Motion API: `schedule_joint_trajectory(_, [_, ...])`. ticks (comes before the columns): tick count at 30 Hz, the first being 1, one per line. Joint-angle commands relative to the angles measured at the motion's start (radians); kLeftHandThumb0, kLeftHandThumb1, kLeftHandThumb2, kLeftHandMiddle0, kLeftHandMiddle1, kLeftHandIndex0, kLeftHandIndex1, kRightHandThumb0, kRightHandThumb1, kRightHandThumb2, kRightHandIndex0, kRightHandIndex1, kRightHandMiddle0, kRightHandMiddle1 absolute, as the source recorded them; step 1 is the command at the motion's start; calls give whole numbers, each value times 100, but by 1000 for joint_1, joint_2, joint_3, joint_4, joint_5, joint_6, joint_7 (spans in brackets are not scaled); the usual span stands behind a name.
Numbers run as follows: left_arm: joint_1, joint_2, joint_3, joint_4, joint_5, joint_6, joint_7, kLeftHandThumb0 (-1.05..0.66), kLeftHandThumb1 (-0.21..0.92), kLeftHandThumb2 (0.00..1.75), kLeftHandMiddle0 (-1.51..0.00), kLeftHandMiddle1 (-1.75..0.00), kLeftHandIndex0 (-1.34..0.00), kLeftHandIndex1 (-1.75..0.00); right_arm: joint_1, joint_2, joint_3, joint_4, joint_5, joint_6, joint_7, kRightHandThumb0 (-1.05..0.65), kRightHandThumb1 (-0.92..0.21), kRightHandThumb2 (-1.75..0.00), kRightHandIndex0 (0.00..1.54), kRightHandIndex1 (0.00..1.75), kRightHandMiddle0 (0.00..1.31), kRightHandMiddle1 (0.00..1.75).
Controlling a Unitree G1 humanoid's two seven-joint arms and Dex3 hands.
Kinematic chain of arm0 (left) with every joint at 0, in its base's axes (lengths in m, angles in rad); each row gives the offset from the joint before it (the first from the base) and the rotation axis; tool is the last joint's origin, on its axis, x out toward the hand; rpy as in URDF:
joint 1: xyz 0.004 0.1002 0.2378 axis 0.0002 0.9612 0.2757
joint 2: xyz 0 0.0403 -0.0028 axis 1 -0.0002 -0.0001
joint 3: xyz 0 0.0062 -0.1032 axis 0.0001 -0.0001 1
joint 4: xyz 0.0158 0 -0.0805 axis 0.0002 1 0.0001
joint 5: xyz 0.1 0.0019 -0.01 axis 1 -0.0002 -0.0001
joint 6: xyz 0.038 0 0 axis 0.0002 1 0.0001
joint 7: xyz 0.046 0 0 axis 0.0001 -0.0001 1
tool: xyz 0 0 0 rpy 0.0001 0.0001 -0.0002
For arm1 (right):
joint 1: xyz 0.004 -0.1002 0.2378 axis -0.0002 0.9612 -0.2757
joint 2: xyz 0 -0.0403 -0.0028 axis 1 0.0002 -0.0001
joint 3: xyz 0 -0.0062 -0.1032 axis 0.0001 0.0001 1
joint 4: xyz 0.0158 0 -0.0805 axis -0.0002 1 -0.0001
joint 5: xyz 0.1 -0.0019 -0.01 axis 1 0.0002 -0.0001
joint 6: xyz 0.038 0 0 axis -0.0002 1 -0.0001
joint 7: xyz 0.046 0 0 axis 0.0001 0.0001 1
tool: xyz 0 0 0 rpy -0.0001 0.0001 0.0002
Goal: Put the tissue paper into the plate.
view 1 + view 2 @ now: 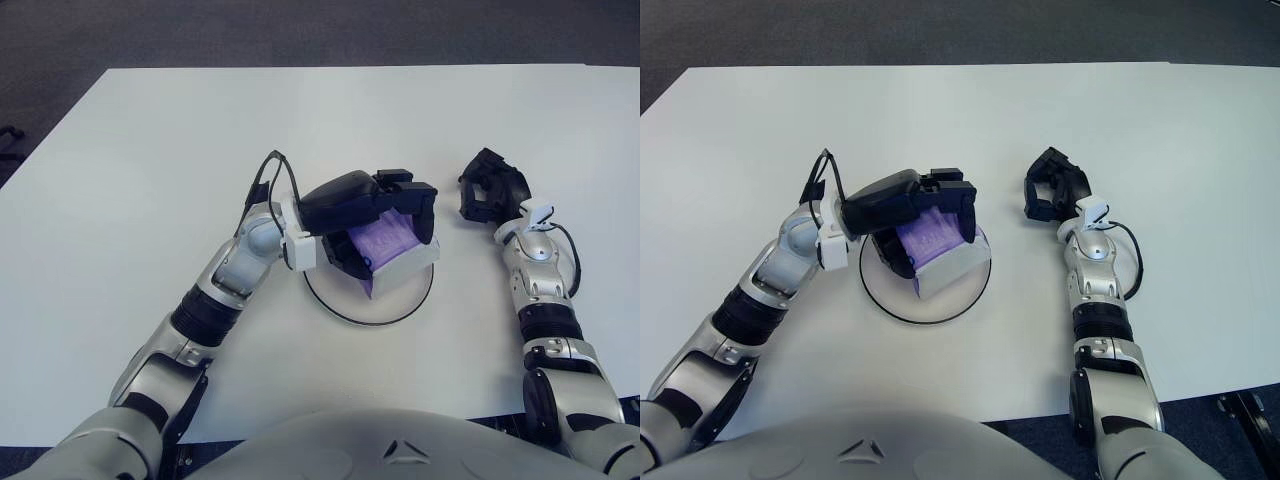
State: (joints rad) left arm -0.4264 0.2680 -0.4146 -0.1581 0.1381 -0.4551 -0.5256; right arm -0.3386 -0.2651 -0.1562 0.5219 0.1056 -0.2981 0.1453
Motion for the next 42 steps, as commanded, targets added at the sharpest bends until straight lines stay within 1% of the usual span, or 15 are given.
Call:
schedule_joint_trajectory(1, [1,5,6,-16,-8,4,-13,0,10,158,-78,-174,-55,-175,130,73,13,73,0,24,-9,-48,-33,-130,123,175,61,175])
schedule_joint_trajectory(13, [-11,15,9,-12,18,-8,-18,0,1,167,-85,-175,-61,-173,124,72,10,89,3,2,-5,-48,-31,-132,123,175,62,175])
schedule_joint_trajectory(17, [-14,18,9,-16,21,5,-25,-1,4,159,-83,-175,-64,-162,125,77,9,84,6,3,-9,-49,-31,-132,122,175,62,175])
schedule_joint_trajectory(21, [-18,22,8,-20,23,14,-33,-1,25,139,-58,-175,-52,-171,126,78,9,82,5,5,-13,-49,-30,-133,121,175,62,175])
schedule_joint_trajectory(25, [-21,24,10,-18,42,2,-28,-1,36,128,-48,-175,-45,-174,129,74,15,75,-10,2,-24,-49,-30,-133,121,175,63,175])
schedule_joint_trajectory(26, [-22,24,11,-15,53,-10,-21,-8,44,116,-50,-175,-42,-174,130,72,18,73,-15,1,-28,-49,-30,-133,121,175,63,175])
schedule_joint_trajectory(27, [-20,26,15,-13,68,-24,-12,-18,60,95,-53,-175,-35,-174,131,71,20,71,-20,1,-32,-49,-30,-133,121,175,63,175])
schedule_joint_trajectory(28, [-19,27,17,-11,78,-33,-7,-41,71,78,-49,-175,-24,-166,131,71,21,69,-23,1,-35,-49,-30,-133,120,175,63,175])
schedule_joint_trajectory(29, [-19,34,18,-13,94,-36,-7,-55,79,68,-46,-175,-17,-160,132,71,22,67,-24,1,-36,-49,-30,-133,120,175,63,175])
schedule_joint_trajectory(31, [-26,51,17,-19,126,-35,-16,-70,85,60,-34,-175,-9,-146,133,71,23,63,-24,5,-40,-49,-30,-133,120,175,63,175])
schedule_joint_trajectory(33, [-36,68,13,-27,154,-30,-33,-79,89,57,-25,-168,-4,-130,133,72,24,58,-25,10,-44,-49,-30,-133,120,175,63,175])
schedule_joint_trajectory(35, [-47,86,9,-40,170,-21,-57,-87,91,57,-16,-152,-2,-116,134,71,27,50,-35,23,-59,-49,-30,-134,121,175,63,175])
schedule_joint_trajectory(36, [-52,95,8,-47,175,-16,-69,-89,91,57,-14,-141,-1,-111,135,70,29,46,-41,31,-67,-49,-30,-134,121,175,63,175])
schedule_joint_trajectory(38, [-60,110,7,-56,180,-13,-88,-94,92,58,-12,-104,-1,-95,135,66,35,38,-58,47,-89,-49,-29,-135,122,175,64,175])
schedule_joint_trajectory(42, [-75,131,2,-57,155,-7,-127,-97,92,57,-11,-72,0,-73,130,53,52,38,-106,63,-131,-50,-27,-137,124,175,65,175])
